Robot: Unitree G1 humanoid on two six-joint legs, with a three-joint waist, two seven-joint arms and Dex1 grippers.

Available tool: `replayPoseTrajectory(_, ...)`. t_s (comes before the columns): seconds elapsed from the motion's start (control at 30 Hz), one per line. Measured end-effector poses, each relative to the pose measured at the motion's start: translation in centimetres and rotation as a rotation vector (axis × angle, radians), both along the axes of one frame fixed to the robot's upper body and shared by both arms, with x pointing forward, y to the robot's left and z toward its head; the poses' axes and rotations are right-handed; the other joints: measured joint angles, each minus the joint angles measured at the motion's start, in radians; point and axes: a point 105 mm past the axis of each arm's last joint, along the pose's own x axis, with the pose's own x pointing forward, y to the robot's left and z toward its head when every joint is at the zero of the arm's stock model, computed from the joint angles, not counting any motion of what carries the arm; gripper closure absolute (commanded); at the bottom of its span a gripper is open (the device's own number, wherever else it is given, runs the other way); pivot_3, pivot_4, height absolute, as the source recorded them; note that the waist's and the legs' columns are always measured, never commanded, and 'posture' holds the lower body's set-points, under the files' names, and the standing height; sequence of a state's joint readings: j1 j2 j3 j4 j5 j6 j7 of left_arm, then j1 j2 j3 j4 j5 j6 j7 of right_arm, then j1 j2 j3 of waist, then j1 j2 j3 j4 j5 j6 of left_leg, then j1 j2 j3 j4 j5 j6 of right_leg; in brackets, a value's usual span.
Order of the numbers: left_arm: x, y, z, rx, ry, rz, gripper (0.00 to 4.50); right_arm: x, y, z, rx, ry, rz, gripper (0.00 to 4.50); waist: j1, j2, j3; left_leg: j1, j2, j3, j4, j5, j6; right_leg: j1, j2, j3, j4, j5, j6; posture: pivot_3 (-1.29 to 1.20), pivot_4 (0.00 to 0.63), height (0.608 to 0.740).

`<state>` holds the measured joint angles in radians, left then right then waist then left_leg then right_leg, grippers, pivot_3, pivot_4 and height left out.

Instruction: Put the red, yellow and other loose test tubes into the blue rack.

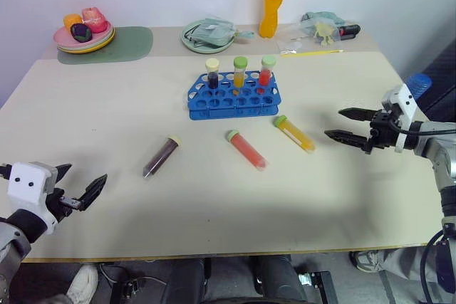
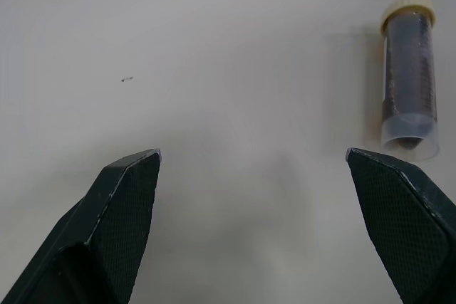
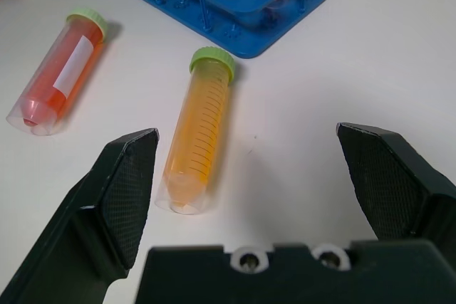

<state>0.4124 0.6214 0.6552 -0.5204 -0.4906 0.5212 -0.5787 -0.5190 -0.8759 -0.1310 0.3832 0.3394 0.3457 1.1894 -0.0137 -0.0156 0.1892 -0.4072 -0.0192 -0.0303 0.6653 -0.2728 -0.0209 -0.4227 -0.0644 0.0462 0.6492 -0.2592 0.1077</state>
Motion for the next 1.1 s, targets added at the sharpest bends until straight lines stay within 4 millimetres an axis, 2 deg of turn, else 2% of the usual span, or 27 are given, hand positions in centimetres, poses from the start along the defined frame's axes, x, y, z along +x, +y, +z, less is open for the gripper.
replayPoseTrajectory(0.27,-0.2,0.2,0.3,-0.003,-0.010,0.008,0.19,0.2,0.9,-0.2,0.024,-0.011,0.010,0.05,0.000,0.000,0.000,0.000,0.000,0.000,0.000,0.000,0.000,0.000,0.000,0.000,0.000,0.000,0.000,0.00,0.150,0.729)
replayPoseTrajectory(0.53,0.1,-0.6,1.1,0.001,-0.046,-0.016,0.19,0.2,1.6,-0.4,0.017,0.001,-0.010,0.05,0.001,0.000,0.000,0.000,0.000,0.000,0.000,0.000,0.000,0.000,0.000,0.000,0.000,0.000,0.000,0.00,0.150,0.729)
replayPoseTrajectory(0.73,1.5,-2.5,0.7,-0.037,-0.048,-0.084,0.19,-0.5,2.1,-0.5,0.068,0.029,-0.028,0.05,0.003,0.000,0.000,0.000,0.000,0.000,0.000,0.000,0.000,0.000,0.000,0.000,0.000,0.000,0.000,0.00,0.150,0.729)
replayPoseTrajectory(0.87,2.4,-4.0,0.4,-0.054,-0.041,-0.147,0.19,-1.2,2.8,0.2,0.094,0.023,-0.028,0.05,0.001,0.000,0.000,0.000,0.000,0.000,0.000,0.000,0.000,0.000,0.000,0.000,0.000,0.000,0.000,0.00,0.150,0.729)
replayPoseTrajectory(1.0,3.2,-5.0,0.8,-0.057,-0.053,-0.198,0.19,-1.9,4.2,0.8,0.081,0.038,-0.010,0.05,0.001,0.000,0.000,0.000,0.000,0.000,0.000,0.000,0.000,0.000,0.000,0.000,0.001,0.000,0.000,0.00,0.150,0.729)
replayPoseTrajectory(1.1,3.4,-5.8,0.9,-0.036,-0.045,-0.265,0.19,-2.9,7.1,1.4,-0.045,0.069,0.052,0.05,-0.003,0.001,-0.001,0.000,0.000,0.000,0.000,0.000,0.000,-0.001,0.000,0.000,0.001,0.000,0.000,0.00,0.150,0.729)
